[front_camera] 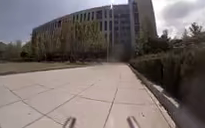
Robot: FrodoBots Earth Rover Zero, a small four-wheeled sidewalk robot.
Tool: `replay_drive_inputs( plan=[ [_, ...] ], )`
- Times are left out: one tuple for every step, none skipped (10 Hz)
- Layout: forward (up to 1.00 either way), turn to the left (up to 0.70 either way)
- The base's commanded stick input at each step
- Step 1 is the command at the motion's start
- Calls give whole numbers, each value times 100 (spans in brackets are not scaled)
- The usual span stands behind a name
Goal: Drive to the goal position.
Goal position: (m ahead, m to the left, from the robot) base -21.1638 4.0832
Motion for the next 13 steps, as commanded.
replay_drive_inputs(
  plan=[
    [70, 17],
    [70, 27],
    [70, 27],
    [70, 27],
    [70, 27],
    [70, 27],
    [41, 34],
    [0, 45],
    [0, 45],
    [0, 17],
    [0, 18],
    [0, 45],
    [0, 45]
  ],
)
